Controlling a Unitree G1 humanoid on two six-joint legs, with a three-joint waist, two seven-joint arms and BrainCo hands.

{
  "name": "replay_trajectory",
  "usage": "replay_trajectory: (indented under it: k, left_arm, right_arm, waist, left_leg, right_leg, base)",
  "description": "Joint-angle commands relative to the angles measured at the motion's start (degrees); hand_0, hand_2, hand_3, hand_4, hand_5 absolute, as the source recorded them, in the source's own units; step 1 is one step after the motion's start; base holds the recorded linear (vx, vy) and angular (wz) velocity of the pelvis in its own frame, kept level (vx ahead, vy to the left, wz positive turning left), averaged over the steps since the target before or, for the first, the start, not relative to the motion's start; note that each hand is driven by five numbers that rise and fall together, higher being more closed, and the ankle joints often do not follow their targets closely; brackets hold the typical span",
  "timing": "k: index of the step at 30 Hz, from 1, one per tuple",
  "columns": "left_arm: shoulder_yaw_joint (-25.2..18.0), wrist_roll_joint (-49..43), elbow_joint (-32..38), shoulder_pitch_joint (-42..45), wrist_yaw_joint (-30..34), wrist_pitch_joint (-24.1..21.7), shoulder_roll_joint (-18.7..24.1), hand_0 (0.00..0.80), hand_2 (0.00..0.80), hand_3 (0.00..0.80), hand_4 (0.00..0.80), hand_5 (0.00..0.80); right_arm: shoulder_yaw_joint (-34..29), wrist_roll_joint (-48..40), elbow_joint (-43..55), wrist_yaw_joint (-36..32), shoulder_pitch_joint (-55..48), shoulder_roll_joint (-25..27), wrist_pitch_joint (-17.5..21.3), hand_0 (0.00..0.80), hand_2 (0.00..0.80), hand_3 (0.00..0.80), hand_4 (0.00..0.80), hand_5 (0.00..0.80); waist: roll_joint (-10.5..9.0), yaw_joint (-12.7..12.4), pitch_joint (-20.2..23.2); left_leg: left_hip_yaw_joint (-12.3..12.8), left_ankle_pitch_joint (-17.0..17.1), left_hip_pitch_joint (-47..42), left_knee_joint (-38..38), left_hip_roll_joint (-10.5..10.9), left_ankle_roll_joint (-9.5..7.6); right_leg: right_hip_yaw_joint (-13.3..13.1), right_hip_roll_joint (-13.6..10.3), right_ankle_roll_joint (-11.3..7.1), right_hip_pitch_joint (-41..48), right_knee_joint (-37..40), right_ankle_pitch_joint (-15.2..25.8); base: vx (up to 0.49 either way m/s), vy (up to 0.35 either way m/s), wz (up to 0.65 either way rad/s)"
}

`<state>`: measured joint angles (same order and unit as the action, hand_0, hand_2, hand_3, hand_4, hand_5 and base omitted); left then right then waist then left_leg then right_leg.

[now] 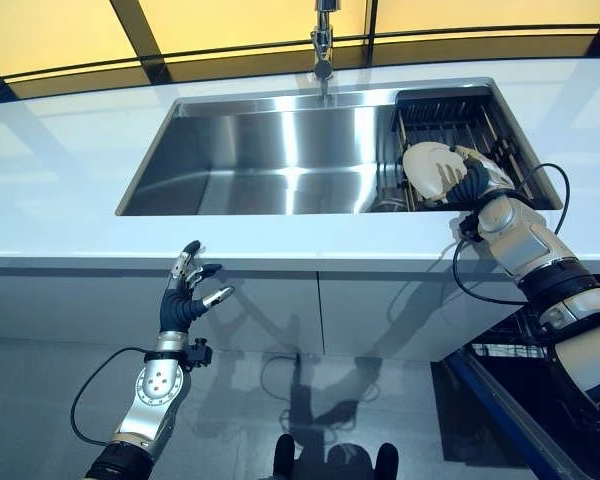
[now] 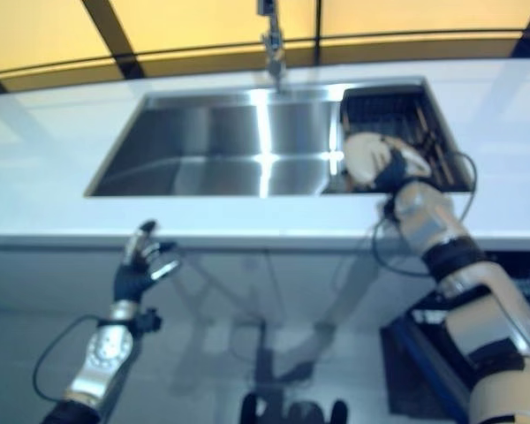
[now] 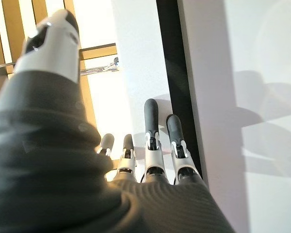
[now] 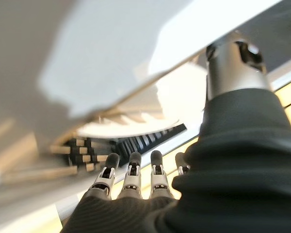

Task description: Take plates into dishwasher

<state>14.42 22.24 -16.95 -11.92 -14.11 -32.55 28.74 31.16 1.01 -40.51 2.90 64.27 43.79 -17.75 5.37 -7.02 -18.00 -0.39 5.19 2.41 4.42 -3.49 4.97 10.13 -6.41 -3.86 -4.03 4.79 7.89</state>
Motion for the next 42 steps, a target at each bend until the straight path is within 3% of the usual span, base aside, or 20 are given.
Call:
replay_trajectory:
  k: [1,8,17,28,32,33,34,35,42]
  left_arm:
    - [1.2,0.9,1.4,-0.4,1.3,1.4,-0.7,0.000,0.000,0.000,0.000,0.000]
    - [1.0,0.9,1.3,-0.1,1.3,1.7,-0.3,0.000,0.000,0.000,0.000,0.000]
    - [1.5,0.7,0.8,0.5,1.5,1.3,-0.3,0.000,0.000,0.000,0.000,0.000]
    - [2.5,0.8,1.2,0.9,0.3,0.8,-0.2,0.000,0.000,0.000,0.000,0.000]
    - [2.9,1.0,0.8,0.8,0.6,0.4,-0.2,0.000,0.000,0.000,0.000,0.000]
    - [3.1,1.0,0.4,0.7,0.5,0.1,-0.3,0.000,0.000,0.000,0.000,0.000]
    - [3.2,1.1,0.4,0.7,0.6,0.0,-0.3,0.000,0.000,0.000,0.000,0.000]
    - [3.3,1.1,0.6,0.7,0.5,0.1,-0.3,0.000,0.000,0.000,0.000,0.000]
    - [4.1,1.5,0.5,0.4,0.4,-0.7,-0.3,0.000,0.000,0.000,0.000,0.000]
  right_arm:
    - [4.1,-6.1,2.5,-5.2,-3.1,-1.7,-1.7,0.000,0.000,0.000,0.000,0.000]
    - [1.8,-10.7,0.8,-9.1,-2.4,-0.1,-1.9,0.000,0.000,0.000,0.000,0.000]
    - [3.3,-6.5,-0.8,-10.0,0.6,0.9,-1.3,0.000,0.000,0.000,0.000,0.000]
    - [9.0,10.4,-1.9,-4.8,5.3,1.7,-2.4,0.000,0.000,0.000,0.000,0.000]
    - [12.1,15.8,-2.2,-3.9,6.6,2.1,-1.6,0.207,0.207,0.207,0.207,0.207]
    - [13.2,18.3,-2.3,-4.2,7.2,2.1,-1.7,0.370,0.370,0.370,0.370,0.370]
    - [14.0,19.2,-2.4,-3.8,7.5,2.0,-1.8,0.471,0.471,0.471,0.471,0.471]
    - [15.2,21.0,-2.9,-3.4,7.8,1.9,-1.9,0.800,0.800,0.800,0.800,0.800]
    - [19.2,27.3,-6.2,-0.8,9.3,0.9,-2.9,0.800,0.800,0.800,0.800,0.800]
  waist:
    - [-3.42,-0.4,-3.1]
    - [-4.17,-0.5,-2.9]
    - [-4.45,-0.9,-2.6]
    - [-3.74,-1.5,-3.2]
    - [-3.63,-1.8,-3.1]
    - [-3.53,-1.8,-3.0]
    - [-3.45,-1.9,-3.1]
    - [-3.31,-2.1,-3.0]
    - [-2.69,-2.8,-3.2]
  left_leg:
    - [-0.3,-0.4,0.5,0.0,2.1,-1.89]
    - [-0.3,-0.5,-0.1,0.1,1.7,-1.76]
    - [-0.3,-0.3,-0.6,0.1,1.4,-1.63]
    - [-0.6,-0.1,0.2,0.0,1.8,-1.67]
    - [-0.6,-0.1,0.6,0.1,1.9,-1.73]
    - [-0.6,-0.1,0.7,0.1,2.0,-1.74]
    - [-0.6,0.0,0.8,0.1,2.0,-1.74]
    - [-0.7,0.0,0.9,0.1,2.0,-1.78]
    - [-0.7,0.3,1.7,0.2,2.1,-1.85]
  right_leg:
    - [-0.9,-3.5,-1.05,-0.9,-3.9,-0.9]
    - [-0.8,-3.2,-0.94,-0.1,-3.8,-0.9]
    - [-0.4,-3.0,-0.90,0.5,-3.6,-0.9]
    - [-0.3,-3.2,-0.93,0.1,-3.7,-0.8]
    - [0.0,-3.3,-1.10,-0.2,-3.5,-0.8]
    - [0.0,-3.3,-1.15,-0.4,-3.5,-0.8]
    - [0.1,-3.3,-1.18,-0.4,-3.5,-0.7]
    - [0.2,-3.3,-1.17,-0.5,-3.4,-0.8]
    - [0.6,-3.5,-1.34,-1.2,-3.3,-0.6]
  base:
    - [0.039,-0.005,0.03]
    - [0.011,-0.007,0.01]
    - [0.005,-0.003,0.01]
    - [0.000,0.000,0.00]
    - [-0.002,0.000,0.01]
    - [-0.010,0.002,0.03]
    - [0.000,0.000,0.00]
    - [0.000,0.000,0.00]
    - [-0.031,0.003,0.02]
